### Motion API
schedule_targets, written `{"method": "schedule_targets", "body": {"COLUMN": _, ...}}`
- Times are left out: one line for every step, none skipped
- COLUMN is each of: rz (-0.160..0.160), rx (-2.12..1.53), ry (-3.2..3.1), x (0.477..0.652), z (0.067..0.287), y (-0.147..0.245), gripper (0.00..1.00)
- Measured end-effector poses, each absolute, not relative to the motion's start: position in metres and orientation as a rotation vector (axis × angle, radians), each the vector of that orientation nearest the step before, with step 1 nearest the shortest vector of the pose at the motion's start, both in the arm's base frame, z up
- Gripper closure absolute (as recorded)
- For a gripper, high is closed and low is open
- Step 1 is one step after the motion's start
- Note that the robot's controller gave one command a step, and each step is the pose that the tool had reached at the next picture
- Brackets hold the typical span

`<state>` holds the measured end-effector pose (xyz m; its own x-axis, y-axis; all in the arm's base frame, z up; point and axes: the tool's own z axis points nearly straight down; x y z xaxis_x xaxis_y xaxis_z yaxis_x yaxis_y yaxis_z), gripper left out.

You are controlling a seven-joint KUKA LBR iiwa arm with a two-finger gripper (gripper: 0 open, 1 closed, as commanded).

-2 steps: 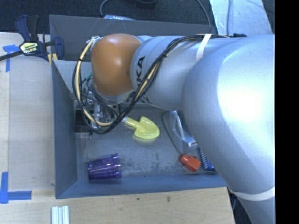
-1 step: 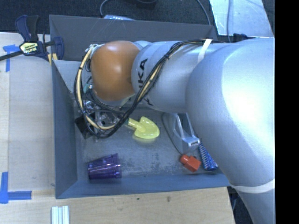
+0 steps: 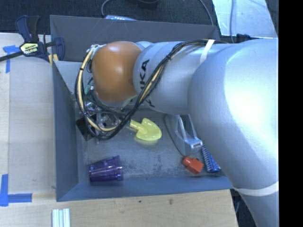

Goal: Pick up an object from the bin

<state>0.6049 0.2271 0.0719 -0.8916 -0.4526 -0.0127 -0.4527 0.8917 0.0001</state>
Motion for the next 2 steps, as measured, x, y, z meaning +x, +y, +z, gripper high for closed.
{"method": "schedule_targets", "body": {"rz": 0.004, "rx": -0.729, "ry": 3.048, "x": 0.603, "z": 0.129, "y": 0.228, "gripper": 1.0}}
{"method": "schedule_targets", "body": {"rz": 0.008, "rx": -0.669, "ry": 3.053, "x": 0.627, "z": 0.071, "y": 0.224, "gripper": 1.0}}
